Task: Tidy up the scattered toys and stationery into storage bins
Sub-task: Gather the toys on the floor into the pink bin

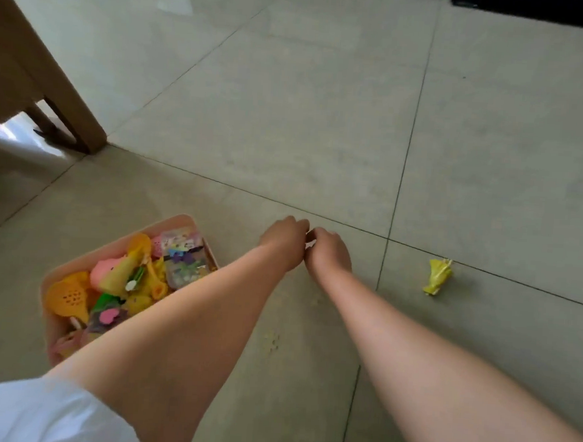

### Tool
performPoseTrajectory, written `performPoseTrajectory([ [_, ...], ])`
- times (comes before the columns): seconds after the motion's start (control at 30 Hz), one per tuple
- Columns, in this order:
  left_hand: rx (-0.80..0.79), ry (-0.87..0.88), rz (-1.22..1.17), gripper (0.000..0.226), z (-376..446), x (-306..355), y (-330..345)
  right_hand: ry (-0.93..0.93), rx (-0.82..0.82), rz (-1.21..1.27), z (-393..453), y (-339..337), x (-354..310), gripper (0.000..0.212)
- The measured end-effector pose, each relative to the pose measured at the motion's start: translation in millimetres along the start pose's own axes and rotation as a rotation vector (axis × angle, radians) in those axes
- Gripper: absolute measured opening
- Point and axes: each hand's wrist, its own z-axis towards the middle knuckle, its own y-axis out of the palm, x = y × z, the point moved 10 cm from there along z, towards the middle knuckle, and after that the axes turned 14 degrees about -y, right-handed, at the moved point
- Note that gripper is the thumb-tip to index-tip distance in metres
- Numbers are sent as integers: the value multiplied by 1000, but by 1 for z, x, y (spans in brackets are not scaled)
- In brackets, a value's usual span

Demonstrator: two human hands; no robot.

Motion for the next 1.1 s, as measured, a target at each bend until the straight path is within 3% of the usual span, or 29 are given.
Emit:
performPoseTrajectory([
  [0.13, -17, 157, -11, 26, -1, 78, 12, 38, 135, -96, -7, -50, 50, 30],
  [0.37, -66, 293, 24, 45, -13, 166, 52, 143, 242, -422, -31, -114, 131, 39],
  [0.5, -90, 333, 28, 52, -17, 192, 68, 316, 192, -386, -43, -118, 175, 52],
  [0.63, -83, 343, 33, 50, -13, 198, 71, 354, 181, -187, -46, -108, 199, 46],
  [0.83, -82, 244, 54, 46, 4, 153, 66, 209, 208, -96, -30, -83, 163, 39],
  [1.1, 50, -6, -39, 39, 24, 35, -14, -136, 190, 102, 20, -35, 15, 39],
])
